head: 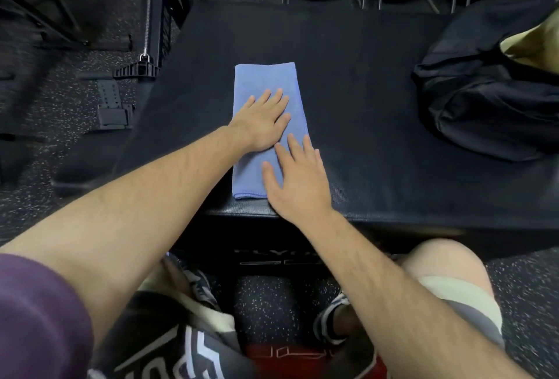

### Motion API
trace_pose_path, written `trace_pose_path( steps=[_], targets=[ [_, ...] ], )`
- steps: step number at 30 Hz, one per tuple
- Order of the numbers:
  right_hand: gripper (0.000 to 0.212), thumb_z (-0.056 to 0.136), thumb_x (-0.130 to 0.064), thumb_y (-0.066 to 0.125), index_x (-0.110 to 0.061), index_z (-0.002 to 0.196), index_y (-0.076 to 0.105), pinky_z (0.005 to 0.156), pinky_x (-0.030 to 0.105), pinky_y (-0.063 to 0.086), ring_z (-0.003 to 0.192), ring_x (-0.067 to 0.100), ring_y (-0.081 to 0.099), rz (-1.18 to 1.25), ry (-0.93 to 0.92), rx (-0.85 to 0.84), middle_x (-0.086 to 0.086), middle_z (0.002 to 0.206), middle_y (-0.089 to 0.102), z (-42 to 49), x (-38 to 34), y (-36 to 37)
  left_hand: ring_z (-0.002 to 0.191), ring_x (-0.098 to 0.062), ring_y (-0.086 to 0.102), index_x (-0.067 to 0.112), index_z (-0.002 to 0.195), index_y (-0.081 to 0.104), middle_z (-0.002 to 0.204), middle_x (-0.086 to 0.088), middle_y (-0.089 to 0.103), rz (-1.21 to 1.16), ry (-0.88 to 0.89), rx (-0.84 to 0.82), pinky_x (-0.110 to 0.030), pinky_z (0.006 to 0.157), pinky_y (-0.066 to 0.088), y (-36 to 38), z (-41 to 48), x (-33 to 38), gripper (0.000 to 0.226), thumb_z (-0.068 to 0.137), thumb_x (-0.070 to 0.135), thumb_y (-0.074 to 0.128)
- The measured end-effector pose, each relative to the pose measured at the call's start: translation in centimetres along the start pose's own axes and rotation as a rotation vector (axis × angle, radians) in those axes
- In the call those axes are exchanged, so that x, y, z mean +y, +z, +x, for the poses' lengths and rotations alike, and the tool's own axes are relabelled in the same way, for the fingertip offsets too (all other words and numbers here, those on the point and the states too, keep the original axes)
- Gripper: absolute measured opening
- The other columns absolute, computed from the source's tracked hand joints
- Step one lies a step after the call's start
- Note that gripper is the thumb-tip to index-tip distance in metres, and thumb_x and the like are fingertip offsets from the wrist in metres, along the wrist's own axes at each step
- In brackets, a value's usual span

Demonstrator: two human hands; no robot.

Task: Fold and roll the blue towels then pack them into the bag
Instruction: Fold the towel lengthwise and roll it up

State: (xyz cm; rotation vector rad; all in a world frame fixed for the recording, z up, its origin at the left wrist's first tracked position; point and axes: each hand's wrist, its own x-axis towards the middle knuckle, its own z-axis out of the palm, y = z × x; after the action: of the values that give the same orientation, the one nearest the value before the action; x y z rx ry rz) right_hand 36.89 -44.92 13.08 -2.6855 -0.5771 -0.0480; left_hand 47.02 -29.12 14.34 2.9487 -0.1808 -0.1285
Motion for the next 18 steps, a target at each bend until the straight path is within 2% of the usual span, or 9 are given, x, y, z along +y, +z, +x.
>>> trace_pose_path(
  steps=[3,6,8,13,18],
  targets=[
    [0.057,0.108,-0.042,0.031,-0.014,0.157,0.035,0.127,0.043,0.010,0.157,0.027,0.006,0.028,-0.033,-0.005,0.006,0.168,0.021,-1.3,2.0,-0.9,0.157,-0.022,-0.001,0.016,0.163,0.009,0.171,-0.001,0.002,-0.015,0.020,0.001,-0.046,0.127,0.004,0.5,-3.9,1.1,0.059,0.109,0.041,0.015],
    [0.059,0.110,-0.044,0.023,-0.016,0.162,0.023,0.128,0.042,0.008,0.157,0.025,0.003,-0.042,-0.081,-0.046,0.004,0.170,0.014,-2.7,2.8,-0.8,0.157,-0.020,-0.001,0.016,0.163,0.009,0.171,0.000,0.002,-0.009,0.039,0.020,-0.043,0.128,0.003,1.1,-7.3,2.3,0.058,0.110,0.040,0.014],
    [0.061,0.109,-0.047,0.020,-0.016,0.162,0.021,0.128,0.043,0.009,0.157,0.027,0.003,-0.082,-0.110,-0.043,0.006,0.170,0.012,-3.4,2.9,-0.6,0.157,-0.018,-0.002,0.016,0.163,0.008,0.171,0.001,0.002,-0.002,0.047,0.015,-0.042,0.128,0.002,1.4,-9.2,3.1,0.057,0.110,0.038,0.012],
    [0.068,0.103,-0.060,0.027,-0.025,0.160,0.028,0.128,0.043,0.008,0.157,0.028,0.005,-0.066,-0.175,-0.057,0.006,0.170,0.014,-4.3,3.5,-0.9,0.157,-0.017,0.001,0.015,0.163,0.012,0.171,0.000,0.005,0.016,0.044,0.052,-0.041,0.127,0.003,2.2,-13.4,3.9,0.057,0.110,0.037,0.014],
    [0.062,0.098,-0.064,0.046,-0.031,0.150,0.049,0.125,0.046,0.020,0.155,0.028,0.019,0.029,-0.243,-0.018,0.003,0.165,0.030,-5.3,4.8,-1.3,0.156,-0.022,0.012,0.012,0.160,0.027,0.168,-0.002,0.020,0.003,0.107,0.145,-0.041,0.126,0.010,3.5,-17.5,3.2,0.068,0.106,0.053,0.022]
  ],
)
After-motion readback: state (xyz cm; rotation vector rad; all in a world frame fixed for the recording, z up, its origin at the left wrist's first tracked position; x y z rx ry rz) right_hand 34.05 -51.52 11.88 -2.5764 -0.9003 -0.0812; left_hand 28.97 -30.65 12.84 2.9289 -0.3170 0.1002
